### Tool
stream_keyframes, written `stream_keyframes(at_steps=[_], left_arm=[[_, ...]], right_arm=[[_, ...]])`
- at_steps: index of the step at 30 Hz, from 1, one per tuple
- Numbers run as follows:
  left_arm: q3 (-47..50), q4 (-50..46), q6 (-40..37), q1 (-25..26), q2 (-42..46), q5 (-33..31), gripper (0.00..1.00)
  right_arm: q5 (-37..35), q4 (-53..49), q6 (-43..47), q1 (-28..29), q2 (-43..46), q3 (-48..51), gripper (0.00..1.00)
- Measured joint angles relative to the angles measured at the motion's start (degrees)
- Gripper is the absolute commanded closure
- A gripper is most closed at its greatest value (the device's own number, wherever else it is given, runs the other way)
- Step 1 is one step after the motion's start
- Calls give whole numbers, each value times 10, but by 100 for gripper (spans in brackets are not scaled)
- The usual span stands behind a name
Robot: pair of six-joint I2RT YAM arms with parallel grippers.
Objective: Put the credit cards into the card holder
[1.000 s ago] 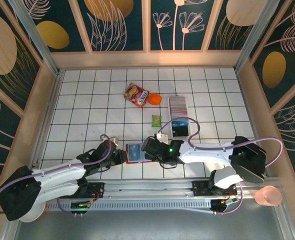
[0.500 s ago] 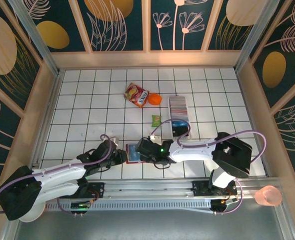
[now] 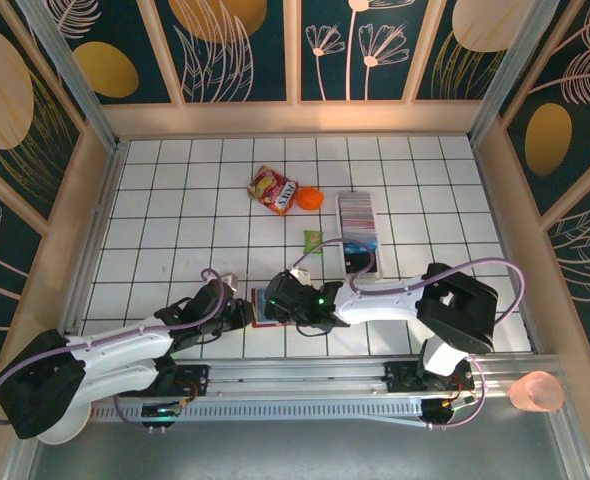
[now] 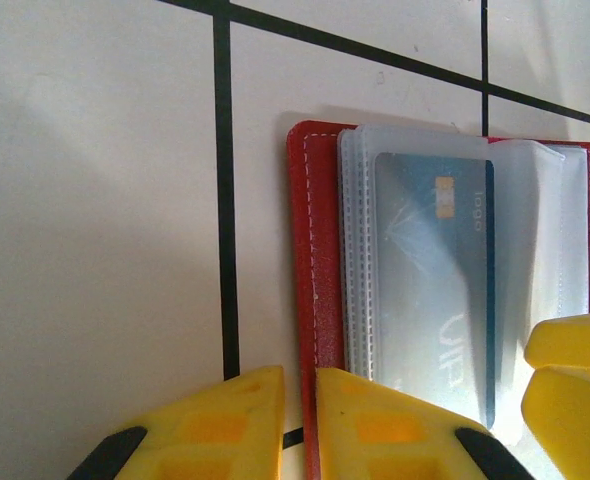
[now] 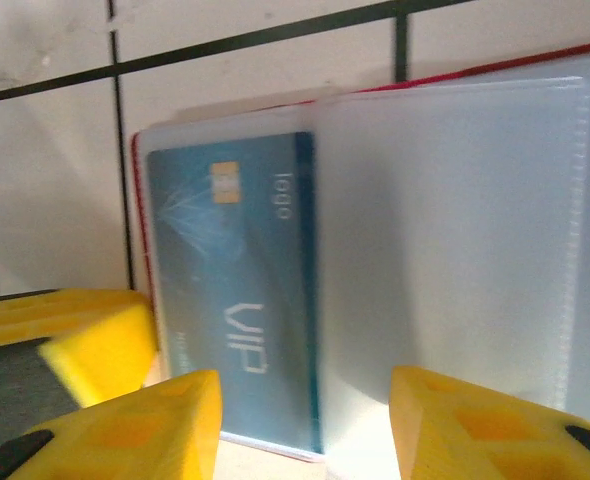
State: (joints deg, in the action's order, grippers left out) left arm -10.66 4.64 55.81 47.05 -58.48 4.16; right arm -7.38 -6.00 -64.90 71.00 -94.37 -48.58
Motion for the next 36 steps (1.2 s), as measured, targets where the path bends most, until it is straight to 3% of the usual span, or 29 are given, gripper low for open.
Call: stream_keyframes(at_steps=[10, 23, 29, 36], left_arm=[[11, 19, 9, 0, 1, -3, 93], [25, 51, 15, 0, -1, -1, 95], [26, 54, 15, 0, -1, -2, 94], [26, 55, 15, 0, -2, -2, 94]], right_arm=[[15, 56, 0, 0, -18, 0, 53], [30, 136, -2, 0, -32, -4, 53], [-11, 83, 4, 9, -28, -35, 52], [-68, -17, -24, 15, 44, -19, 51]])
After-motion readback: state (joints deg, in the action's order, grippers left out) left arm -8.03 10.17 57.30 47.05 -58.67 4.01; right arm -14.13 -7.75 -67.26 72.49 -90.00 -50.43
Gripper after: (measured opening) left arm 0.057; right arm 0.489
